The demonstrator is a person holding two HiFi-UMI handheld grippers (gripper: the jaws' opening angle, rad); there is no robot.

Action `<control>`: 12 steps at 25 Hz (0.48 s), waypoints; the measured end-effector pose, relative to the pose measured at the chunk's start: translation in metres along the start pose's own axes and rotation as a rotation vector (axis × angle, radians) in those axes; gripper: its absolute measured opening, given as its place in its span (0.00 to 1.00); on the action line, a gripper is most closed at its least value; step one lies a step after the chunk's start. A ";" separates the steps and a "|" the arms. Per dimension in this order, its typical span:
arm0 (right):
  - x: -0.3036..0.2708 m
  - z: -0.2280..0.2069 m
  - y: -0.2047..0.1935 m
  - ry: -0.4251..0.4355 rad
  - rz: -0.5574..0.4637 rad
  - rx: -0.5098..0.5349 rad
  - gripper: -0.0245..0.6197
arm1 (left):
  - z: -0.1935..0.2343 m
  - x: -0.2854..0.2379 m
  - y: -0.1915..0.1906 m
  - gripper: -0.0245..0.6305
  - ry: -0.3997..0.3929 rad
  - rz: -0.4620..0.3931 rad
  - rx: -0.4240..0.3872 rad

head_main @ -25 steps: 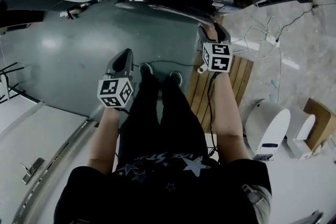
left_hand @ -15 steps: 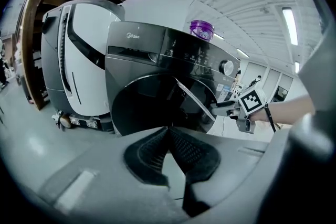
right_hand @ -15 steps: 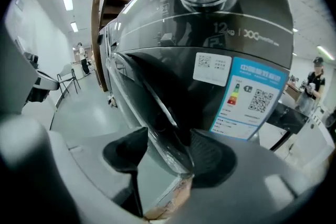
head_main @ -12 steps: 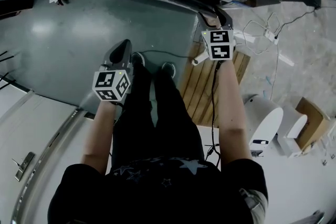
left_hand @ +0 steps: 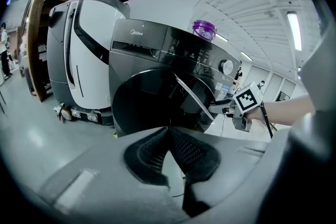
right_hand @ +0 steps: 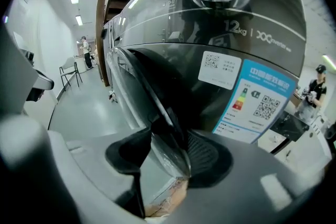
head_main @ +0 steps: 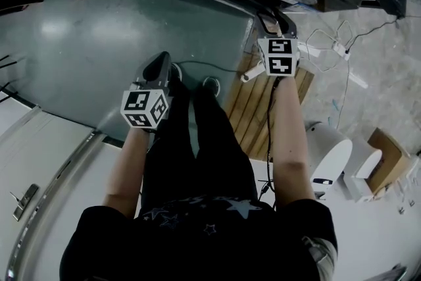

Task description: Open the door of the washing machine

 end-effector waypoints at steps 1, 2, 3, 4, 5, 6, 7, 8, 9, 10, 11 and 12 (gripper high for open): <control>0.001 0.001 -0.001 0.002 0.002 -0.006 0.36 | 0.000 0.002 -0.001 0.06 0.004 0.000 0.004; 0.002 0.003 -0.003 0.004 0.004 -0.012 0.36 | 0.000 0.004 -0.002 0.06 0.007 0.000 0.008; 0.004 0.004 -0.005 0.005 0.006 -0.017 0.36 | 0.000 0.007 -0.002 0.06 0.012 -0.002 0.011; 0.006 0.006 -0.007 0.007 0.007 -0.021 0.36 | 0.000 0.009 -0.001 0.06 0.016 -0.005 0.013; 0.009 0.009 -0.008 0.010 0.007 -0.028 0.35 | 0.001 0.012 -0.001 0.06 0.019 -0.008 0.012; 0.012 0.011 -0.009 0.012 0.006 -0.038 0.35 | 0.002 0.015 0.000 0.06 0.022 -0.010 0.011; 0.014 0.014 -0.010 0.012 0.003 -0.048 0.35 | 0.003 0.017 0.000 0.06 0.025 -0.010 0.011; 0.016 0.016 -0.012 0.010 -0.001 -0.056 0.35 | 0.003 0.019 -0.002 0.06 0.026 -0.009 0.011; 0.017 0.019 -0.013 0.006 -0.005 -0.062 0.35 | 0.004 0.021 -0.004 0.06 0.027 -0.004 0.011; 0.019 0.022 -0.016 0.004 -0.007 -0.068 0.35 | 0.005 0.022 -0.006 0.06 0.026 0.001 0.011; 0.020 0.024 -0.018 0.003 -0.009 -0.074 0.35 | 0.005 0.024 -0.010 0.06 0.025 0.007 0.009; 0.022 0.027 -0.020 0.002 -0.011 -0.083 0.35 | 0.005 0.025 -0.014 0.06 0.024 0.012 0.009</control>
Point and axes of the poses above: the fingertips, and each gripper's own axes: x backward along the fingers, z to its left, y out of its top, the point moved 5 cm from there along x, backward along the fingers, and after that the axes turned 1 degree about z, right-handed, at the moved point
